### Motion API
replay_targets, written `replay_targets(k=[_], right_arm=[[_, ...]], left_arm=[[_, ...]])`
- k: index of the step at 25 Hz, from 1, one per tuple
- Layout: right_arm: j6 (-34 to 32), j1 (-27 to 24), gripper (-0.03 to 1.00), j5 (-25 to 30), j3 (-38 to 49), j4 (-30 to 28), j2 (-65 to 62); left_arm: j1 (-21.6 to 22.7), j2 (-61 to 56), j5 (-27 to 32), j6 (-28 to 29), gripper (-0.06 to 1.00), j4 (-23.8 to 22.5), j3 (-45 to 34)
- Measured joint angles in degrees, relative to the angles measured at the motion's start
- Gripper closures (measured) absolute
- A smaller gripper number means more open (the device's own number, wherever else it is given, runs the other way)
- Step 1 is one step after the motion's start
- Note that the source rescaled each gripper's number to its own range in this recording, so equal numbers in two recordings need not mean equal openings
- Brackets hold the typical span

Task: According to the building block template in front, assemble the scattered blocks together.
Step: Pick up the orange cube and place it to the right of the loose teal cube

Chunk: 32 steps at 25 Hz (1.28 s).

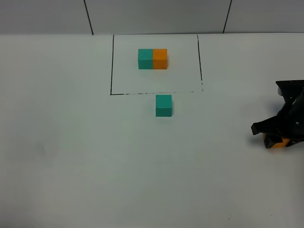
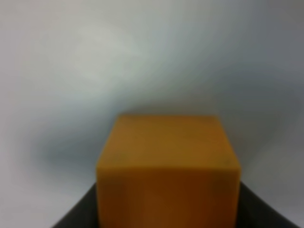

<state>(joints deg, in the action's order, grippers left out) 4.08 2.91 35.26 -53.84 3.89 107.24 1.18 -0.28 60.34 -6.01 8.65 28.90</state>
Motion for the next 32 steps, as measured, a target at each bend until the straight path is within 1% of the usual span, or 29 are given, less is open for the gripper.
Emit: replay_targets(k=[4, 6, 8, 10, 12, 14, 16, 18, 21, 24, 28, 32], right_arm=[[1.3, 0.6, 0.95, 0.4, -0.2, -3.9, -0.1], [5.9, 2.3, 0.95, 2.6, -1.7, -6.8, -0.2], [13.5, 5.6, 0.95, 5.1, -4.5, -9.0, -0.2], [23.9, 9.2, 0.95, 7.0, -7.6, -10.2, -0.2], [32.9, 12.7, 0.95, 9.1, -11.9, -10.1, 0.5], [41.6, 15.8, 0.95, 12.2, -16.7, -8.7, 2.1], [47.6, 17.9, 0.95, 15.1, -22.4, -6.9, 5.1], [51.9, 19.3, 0.95, 17.2, -27.5, -4.8, 8.5], [55.8, 20.0, 0.95, 19.6, -35.0, -2.4, 13.8], [58.2, 20.2, 0.95, 22.8, -41.2, -1.3, 18.9], [59.2, 21.5, 0.95, 25.6, -46.9, -1.2, 23.4], [59.3, 23.2, 0.95, 26.0, -50.4, -1.1, 25.2]], left_arm=[[0.0, 0.0, 0.0, 0.0, 0.26, 0.0, 0.0], [0.0, 0.0, 0.0, 0.0, 0.26, 0.0, 0.0], [0.0, 0.0, 0.0, 0.0, 0.26, 0.0, 0.0], [0.0, 0.0, 0.0, 0.0, 0.26, 0.0, 0.0], [0.0, 0.0, 0.0, 0.0, 0.26, 0.0, 0.0], [0.0, 0.0, 0.0, 0.0, 0.26, 0.0, 0.0], [0.0, 0.0, 0.0, 0.0, 0.26, 0.0, 0.0], [0.0, 0.0, 0.0, 0.0, 0.26, 0.0, 0.0], [0.0, 0.0, 0.0, 0.0, 0.26, 0.0, 0.0], [0.0, 0.0, 0.0, 0.0, 0.26, 0.0, 0.0], [0.0, 0.0, 0.0, 0.0, 0.26, 0.0, 0.0], [0.0, 0.0, 0.0, 0.0, 0.26, 0.0, 0.0]])
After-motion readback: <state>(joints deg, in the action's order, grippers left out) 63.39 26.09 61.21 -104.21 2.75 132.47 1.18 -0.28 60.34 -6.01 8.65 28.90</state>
